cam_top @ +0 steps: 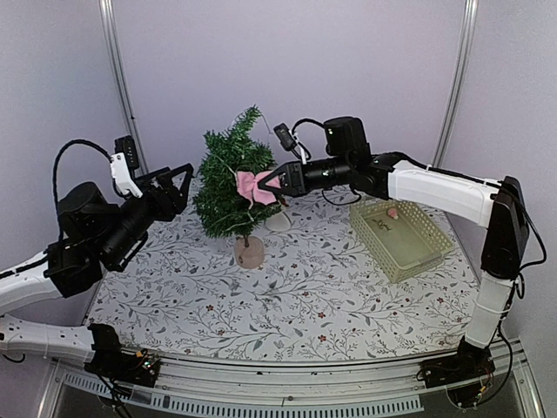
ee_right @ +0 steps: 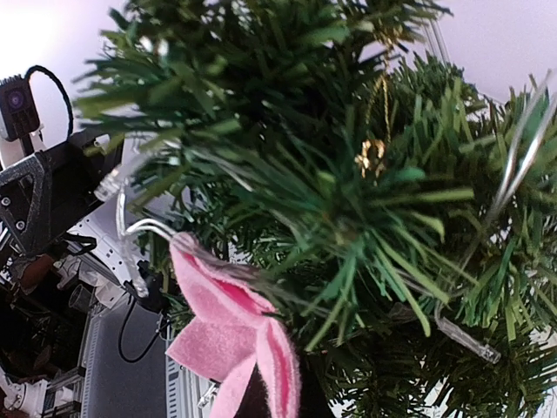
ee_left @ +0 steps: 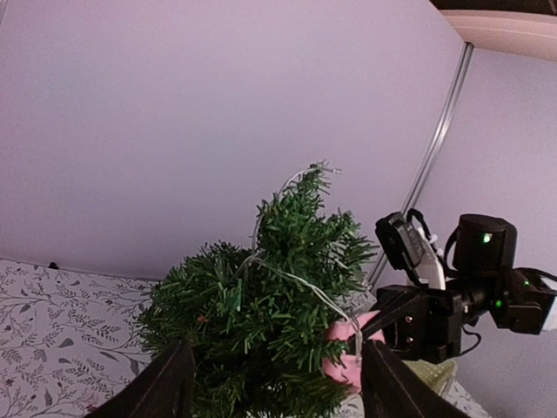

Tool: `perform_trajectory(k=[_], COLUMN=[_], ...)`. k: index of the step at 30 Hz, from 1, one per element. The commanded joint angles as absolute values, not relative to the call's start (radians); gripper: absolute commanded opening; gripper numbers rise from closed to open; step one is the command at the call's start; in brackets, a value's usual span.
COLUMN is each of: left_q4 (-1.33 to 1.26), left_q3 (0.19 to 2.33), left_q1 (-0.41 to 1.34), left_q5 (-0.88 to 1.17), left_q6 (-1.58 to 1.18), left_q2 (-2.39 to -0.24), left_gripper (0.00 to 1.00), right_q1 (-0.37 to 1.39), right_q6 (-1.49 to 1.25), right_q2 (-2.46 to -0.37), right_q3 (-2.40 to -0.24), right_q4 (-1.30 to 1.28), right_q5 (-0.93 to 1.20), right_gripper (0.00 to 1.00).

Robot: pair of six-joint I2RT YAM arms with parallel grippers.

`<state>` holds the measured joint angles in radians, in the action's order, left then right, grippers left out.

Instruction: Decorate the small christmas tree

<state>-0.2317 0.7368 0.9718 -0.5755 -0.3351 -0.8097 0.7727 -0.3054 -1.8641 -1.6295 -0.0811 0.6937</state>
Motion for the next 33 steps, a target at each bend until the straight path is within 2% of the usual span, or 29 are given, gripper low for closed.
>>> perform_trajectory(k=[1, 9, 16, 21, 33], left_q4=[-0.173, -0.167, -0.210, -0.225, -0.226], left_q3=[0.716, 0.736, 0.751, 0.773, 0.871], left_q1=[0.933, 0.911, 0.898, 0.890, 0.882], left_q5=[-0.511, -0.386, -0.341, -0.314, -0.310], left_q6=[-0.348, -0.345, -0.342, -0.338, -0.346], left_q2=[-0.820, -0.920, -0.987, -1.040, -1.160], left_gripper=[0.62, 0.46, 0.38, 0.37, 0.46], right_q1=[0.782, 0.789, 0.793, 0.795, 0.794], right_q6=[-0.281, -0.279, -0.272, -0.254, -0.250], right_q2=[-1.889, -1.908, -1.918, -1.935, -1.937], right_q3=[-1.661, -1.723, -1.735, -1.736, -1.767], right_q4=[-0.141, -0.148, -0.174, -0.221, -0.229], right_q5=[0.681, 0.683, 0.668, 0.642, 0.616], right_gripper=[0.00, 0.00, 0.00, 0.00, 0.04])
